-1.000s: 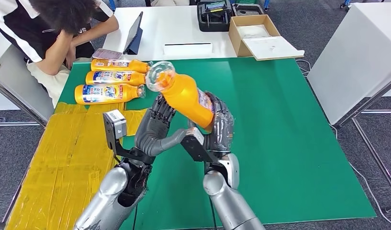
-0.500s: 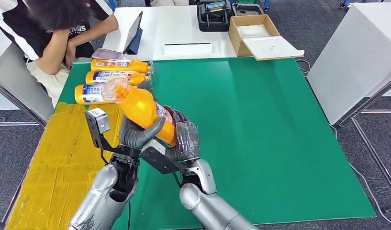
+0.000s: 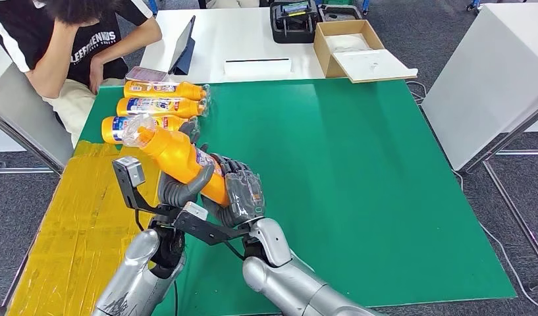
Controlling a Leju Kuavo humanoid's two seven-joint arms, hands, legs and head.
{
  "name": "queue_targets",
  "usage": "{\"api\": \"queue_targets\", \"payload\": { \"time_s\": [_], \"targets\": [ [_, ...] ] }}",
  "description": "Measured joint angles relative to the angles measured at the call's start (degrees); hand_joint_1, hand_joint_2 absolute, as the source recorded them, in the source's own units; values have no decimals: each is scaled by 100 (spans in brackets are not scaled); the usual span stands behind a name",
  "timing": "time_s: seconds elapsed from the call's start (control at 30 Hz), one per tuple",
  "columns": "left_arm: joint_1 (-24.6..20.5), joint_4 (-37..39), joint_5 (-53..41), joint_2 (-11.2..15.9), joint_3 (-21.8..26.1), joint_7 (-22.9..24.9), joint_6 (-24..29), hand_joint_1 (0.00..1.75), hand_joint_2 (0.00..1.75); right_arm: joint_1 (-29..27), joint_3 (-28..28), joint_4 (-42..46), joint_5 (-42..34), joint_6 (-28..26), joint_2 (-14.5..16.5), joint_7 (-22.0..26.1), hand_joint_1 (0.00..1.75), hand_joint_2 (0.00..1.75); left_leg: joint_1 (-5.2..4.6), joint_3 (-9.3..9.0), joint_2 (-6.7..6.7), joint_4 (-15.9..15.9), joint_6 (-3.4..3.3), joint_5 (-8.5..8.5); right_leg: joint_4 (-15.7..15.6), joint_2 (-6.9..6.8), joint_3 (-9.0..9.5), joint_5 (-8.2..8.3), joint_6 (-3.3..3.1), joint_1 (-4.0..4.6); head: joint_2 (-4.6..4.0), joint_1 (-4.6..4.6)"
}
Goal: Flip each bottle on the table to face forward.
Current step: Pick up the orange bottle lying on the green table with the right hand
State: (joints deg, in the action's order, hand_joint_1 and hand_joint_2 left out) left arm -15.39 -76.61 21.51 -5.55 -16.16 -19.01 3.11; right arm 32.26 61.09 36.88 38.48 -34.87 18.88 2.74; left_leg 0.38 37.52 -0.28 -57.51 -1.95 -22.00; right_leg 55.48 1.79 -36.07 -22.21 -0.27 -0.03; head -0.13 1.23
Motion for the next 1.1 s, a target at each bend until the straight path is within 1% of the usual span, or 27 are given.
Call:
{"api": "queue_targets", "payload": {
  "time_s": [0.2, 0.47, 0.57, 0.67, 0.7, 0.73, 0.8, 0.83, 1.0, 1.1],
  "targets": [
    [225, -132, 2, 0, 247, -210, 272, 175, 175, 65, 237, -134, 62, 75, 5, -38, 175, 175, 0, 0, 1, 0, 0, 0, 0, 2, -2, 0, -1, 0, 0, 1],
    [445, -428, -109, 6, 440, -257, 382, 175, 175, 65, 310, -206, 35, 9, 39, 221, 175, 175, 0, 1, 3, 1, 1, -1, 0, 3, -4, -1, -1, 0, 0, 0],
    [616, -603, -183, 7, 500, -367, 461, 175, 175, 46, 280, -237, -67, -127, 60, 613, 175, 175, 0, 0, 4, 1, 1, -1, 0, 4, -4, -1, -1, 0, 0, 1],
    [807, -851, -284, 15, 545, -453, 560, 175, 175, -64, 41, -239, -307, -166, 62, 1363, 175, 175, 0, 2, 1, 0, 1, -1, 0, 1, -4, -1, -2, 0, 0, 0],
    [859, -940, -319, 22, 551, -479, 600, 175, 175, -136, -73, -188, -388, -145, 54, 1604, 161, 175, 0, 2, 0, 0, 2, -2, 0, 0, -4, -2, -2, 0, 0, -1],
    [904, -1018, -344, 27, 551, -497, 631, 175, 175, -225, -185, -96, -445, -117, 35, 1792, 118, 175, 0, 3, -1, 0, 3, -4, 0, 0, -4, -2, -2, 0, 0, 0],
    [947, -1137, -351, 33, 544, -502, 653, 175, 175, -432, -385, 206, -487, -64, -36, 2012, 31, 175, -1, 3, -2, 0, 4, -6, -1, 0, -4, -2, -2, -1, 0, -1],
    [942, -1169, -331, 33, 551, -495, 668, 175, 175, -549, -463, 393, -481, -50, -89, 2089, 0, 175, -1, 3, -3, 0, 4, -7, -1, 0, -4, -2, -2, -1, 0, -2],
    [751, -1193, -268, 110, 965, -496, 854, 175, 175, -1366, -767, 1636, -456, -13, -455, 2397, 0, 175, 1, 1, -10, 1, 11, -11, -2, -2, -4, -4, -3, 1, 0, 3],
    [729, -1187, -387, 125, 1034, -545, 900, 175, 175, -1737, -957, 2419, -521, 33, -683, 2504, 0, 175, 4, 2, -22, 1, 13, -10, -1, -9, -2, -7, -3, 3, 0, -3]
  ]
}}
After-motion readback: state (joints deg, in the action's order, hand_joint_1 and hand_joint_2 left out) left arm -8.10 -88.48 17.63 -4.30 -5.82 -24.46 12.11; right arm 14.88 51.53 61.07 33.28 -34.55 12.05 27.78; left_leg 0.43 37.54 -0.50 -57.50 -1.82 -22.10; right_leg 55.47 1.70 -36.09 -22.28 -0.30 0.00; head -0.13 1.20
